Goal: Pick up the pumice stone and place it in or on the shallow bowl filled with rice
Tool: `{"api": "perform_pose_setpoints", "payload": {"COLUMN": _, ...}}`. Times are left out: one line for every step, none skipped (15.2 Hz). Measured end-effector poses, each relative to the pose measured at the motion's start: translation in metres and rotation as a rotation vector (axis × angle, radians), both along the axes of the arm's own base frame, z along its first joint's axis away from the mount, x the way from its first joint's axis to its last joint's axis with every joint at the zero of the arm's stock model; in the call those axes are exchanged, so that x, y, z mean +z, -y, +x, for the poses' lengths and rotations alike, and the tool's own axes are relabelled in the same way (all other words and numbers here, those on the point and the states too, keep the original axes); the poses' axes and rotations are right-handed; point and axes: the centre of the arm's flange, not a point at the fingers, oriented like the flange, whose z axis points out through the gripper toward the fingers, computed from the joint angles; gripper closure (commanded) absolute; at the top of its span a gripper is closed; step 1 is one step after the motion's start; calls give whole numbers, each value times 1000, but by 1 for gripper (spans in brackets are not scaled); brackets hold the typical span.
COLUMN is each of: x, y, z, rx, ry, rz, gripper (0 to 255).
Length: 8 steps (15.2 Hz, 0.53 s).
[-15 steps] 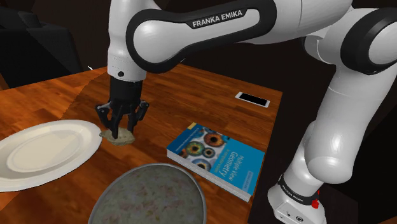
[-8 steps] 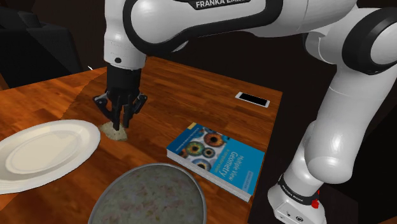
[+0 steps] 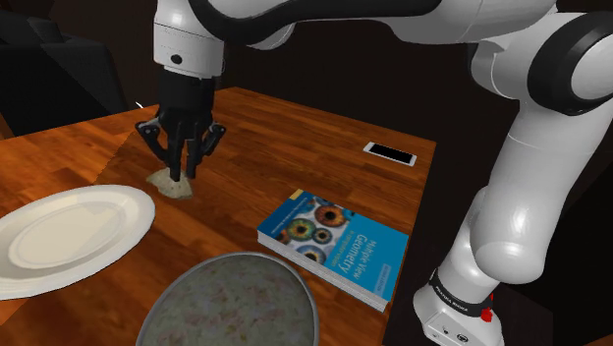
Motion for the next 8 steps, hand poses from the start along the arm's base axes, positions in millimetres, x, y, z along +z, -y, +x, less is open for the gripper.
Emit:
{"api": "perform_pose_setpoints", "payload": {"x": 5, "y": -1, "z": 0, "rx": 0, "ry": 0, "rz": 0, "gripper": 255}}
{"api": "perform_pose_setpoints", "payload": {"x": 10, "y": -2, "z": -1, "rx": 0, "ry": 0, "rz": 0, "gripper": 255}}
{"api": "perform_pose_setpoints", "payload": {"x": 16, "y": -1, "z": -1, "rx": 0, "ry": 0, "rz": 0, "gripper": 255}}
{"api": "perform_pose_setpoints", "payload": {"x": 21, "y": 0, "z": -1, "rx": 0, "ry": 0, "rz": 0, "gripper": 255}}
{"api": "perform_pose_setpoints", "payload": {"x": 27, "y": 0, "z": 0, "rx": 0, "ry": 0, "rz": 0, "gripper": 255}}
{"api": "perform_pose_setpoints", "payload": {"x": 31, "y": -1, "z": -1, "rx": 0, "ry": 0, "rz": 0, "gripper": 255}}
{"api": "perform_pose_setpoints", "payload": {"x": 37, "y": 0, "z": 0, "rx": 0, "ry": 0, "rz": 0, "gripper": 255}}
{"api": "perform_pose_setpoints", "payload": {"x": 42, "y": 0, "z": 0, "rx": 0, "ry": 0, "rz": 0, "gripper": 255}}
